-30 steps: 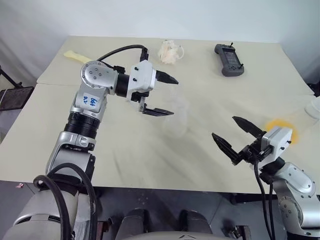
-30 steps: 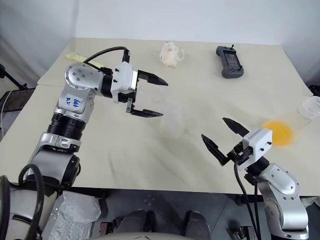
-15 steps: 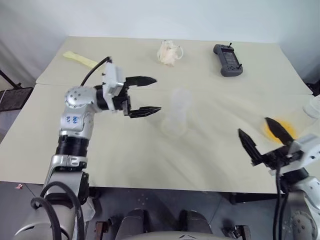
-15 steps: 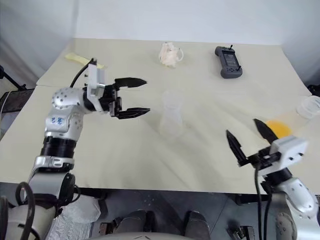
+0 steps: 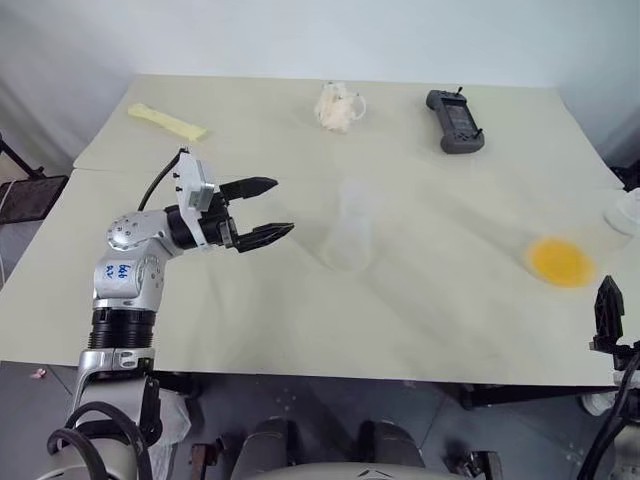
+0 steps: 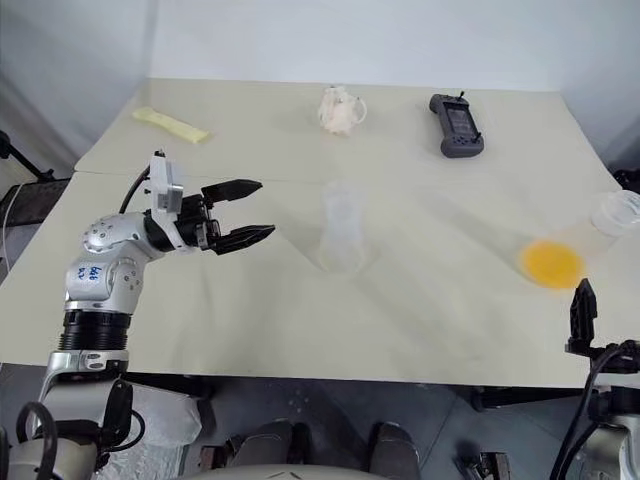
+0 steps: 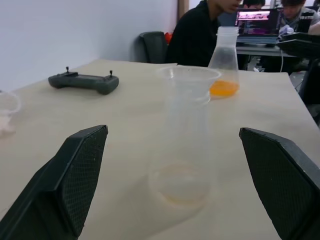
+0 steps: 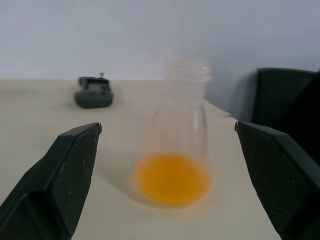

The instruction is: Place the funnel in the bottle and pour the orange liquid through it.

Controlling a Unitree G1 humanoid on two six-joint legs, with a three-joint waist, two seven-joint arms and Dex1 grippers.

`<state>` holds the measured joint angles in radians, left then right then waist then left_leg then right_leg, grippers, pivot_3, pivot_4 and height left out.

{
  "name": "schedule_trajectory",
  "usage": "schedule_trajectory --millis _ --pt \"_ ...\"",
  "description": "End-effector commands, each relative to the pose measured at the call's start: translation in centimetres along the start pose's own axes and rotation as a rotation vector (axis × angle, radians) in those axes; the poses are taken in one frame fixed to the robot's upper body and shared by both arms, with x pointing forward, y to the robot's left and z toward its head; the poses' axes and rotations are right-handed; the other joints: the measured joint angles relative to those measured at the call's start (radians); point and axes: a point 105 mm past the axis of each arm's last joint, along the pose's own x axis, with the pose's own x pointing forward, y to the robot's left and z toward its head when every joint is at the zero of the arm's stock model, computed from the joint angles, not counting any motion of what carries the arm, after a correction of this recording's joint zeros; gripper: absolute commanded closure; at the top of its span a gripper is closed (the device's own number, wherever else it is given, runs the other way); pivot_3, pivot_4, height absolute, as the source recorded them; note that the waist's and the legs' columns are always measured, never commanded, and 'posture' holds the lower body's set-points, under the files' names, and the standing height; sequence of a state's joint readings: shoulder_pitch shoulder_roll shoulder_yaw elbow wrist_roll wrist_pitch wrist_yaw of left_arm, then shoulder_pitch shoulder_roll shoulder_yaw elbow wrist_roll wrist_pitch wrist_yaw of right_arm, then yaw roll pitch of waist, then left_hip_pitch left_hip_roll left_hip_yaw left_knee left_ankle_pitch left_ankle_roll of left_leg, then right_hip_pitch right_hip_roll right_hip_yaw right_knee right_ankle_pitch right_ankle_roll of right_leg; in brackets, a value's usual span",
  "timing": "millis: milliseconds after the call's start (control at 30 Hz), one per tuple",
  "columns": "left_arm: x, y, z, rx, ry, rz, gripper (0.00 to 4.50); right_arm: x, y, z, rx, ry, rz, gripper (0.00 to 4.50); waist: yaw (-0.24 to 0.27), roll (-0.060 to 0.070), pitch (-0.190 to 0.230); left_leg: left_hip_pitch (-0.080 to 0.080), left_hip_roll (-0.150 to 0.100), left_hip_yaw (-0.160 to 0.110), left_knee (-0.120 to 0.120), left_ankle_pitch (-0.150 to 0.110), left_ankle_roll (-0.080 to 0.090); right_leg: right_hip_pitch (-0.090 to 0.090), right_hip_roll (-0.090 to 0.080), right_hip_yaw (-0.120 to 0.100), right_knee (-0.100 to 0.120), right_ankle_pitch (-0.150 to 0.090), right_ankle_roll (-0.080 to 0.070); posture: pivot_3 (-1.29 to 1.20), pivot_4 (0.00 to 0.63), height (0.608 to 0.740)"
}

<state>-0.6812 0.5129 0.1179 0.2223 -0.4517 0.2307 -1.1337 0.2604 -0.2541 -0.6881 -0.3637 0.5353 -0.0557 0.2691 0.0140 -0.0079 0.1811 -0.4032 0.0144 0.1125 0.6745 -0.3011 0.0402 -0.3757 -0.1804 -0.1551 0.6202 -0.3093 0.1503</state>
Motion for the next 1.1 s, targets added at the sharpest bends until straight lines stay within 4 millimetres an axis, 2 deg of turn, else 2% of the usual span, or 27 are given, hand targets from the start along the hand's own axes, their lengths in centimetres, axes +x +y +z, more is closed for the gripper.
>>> schedule_trajectory --millis 33,133,267,500,667,967,1100 --pt "0.0 -0.6 1.1 0.021 -0.02 -0.014 0.01 1.6 0.1 0.7 -0.027 -0.011 0.02 0.0 -0.007 0.001 0.0 0.0 0.0 0.0 0.0 0.0 0.0 0.0 0.0 0.0 0.0 0.0 0.0 0.0 0.15 0.74" --pt "-0.1 -1.3 1.3 0.012 -0.015 -0.028 0.01 4.5 0.3 0.5 -0.014 0.007 0.012 0.0 -0.016 0.001 0.0 0.0 0.001 0.0 0.0 0.0 0.0 0.0 0.0 0.0 0.001 0.0 0.0 0.0 0.15 0.74" --pt "-0.3 -2.1 1.7 0.023 -0.015 -0.021 0.01 8.9 1.0 0.5 -0.104 0.05 0.032 0.0 -0.024 0.003 0.0 0.001 0.0 0.002 0.0 0.0 0.001 -0.001 -0.001 0.002 0.0 0.0 0.0 0.0 0.15 0.74" --pt "-0.9 -3.4 1.7 0.022 -0.004 0.01 0.01 13.2 0.9 1.3 -0.11 0.052 -0.039 0.0 -0.015 0.003 0.0 -0.001 0.0 0.001 0.0 0.001 0.001 -0.001 -0.002 0.001 0.001 0.0 -0.001 0.0 0.15 0.74" --pt "-1.4 -3.7 2.2 0.032 -0.007 0.043 0.01 14.5 1.0 1.8 -0.097 0.038 -0.073 0.0 -0.017 0.004 0.0 -0.001 0.0 0.0 0.0 0.001 0.001 -0.001 -0.002 0.001 0.0 0.0 -0.001 0.0 0.15 0.74" --pt "-1.4 -3.7 2.3 0.037 -0.011 0.05 0.01 14.4 0.9 1.5 -0.076 0.048 -0.078 0.0 -0.017 0.004 0.0 -0.001 0.0 0.001 0.0 0.001 0.001 -0.001 -0.001 0.001 0.0 0.0 -0.001 0.0 0.15 0.74" --pt "-1.2 -3.5 2.4 0.043 -0.014 0.048 0.0 14.4 1.3 1.6 -0.041 0.057 -0.046 0.9 -0.018 0.004 0.0 -0.001 0.0 0.001 0.0 0.001 0.001 -0.001 -0.001 0.001 0.0 0.0 -0.001 0.0 0.15 0.74"
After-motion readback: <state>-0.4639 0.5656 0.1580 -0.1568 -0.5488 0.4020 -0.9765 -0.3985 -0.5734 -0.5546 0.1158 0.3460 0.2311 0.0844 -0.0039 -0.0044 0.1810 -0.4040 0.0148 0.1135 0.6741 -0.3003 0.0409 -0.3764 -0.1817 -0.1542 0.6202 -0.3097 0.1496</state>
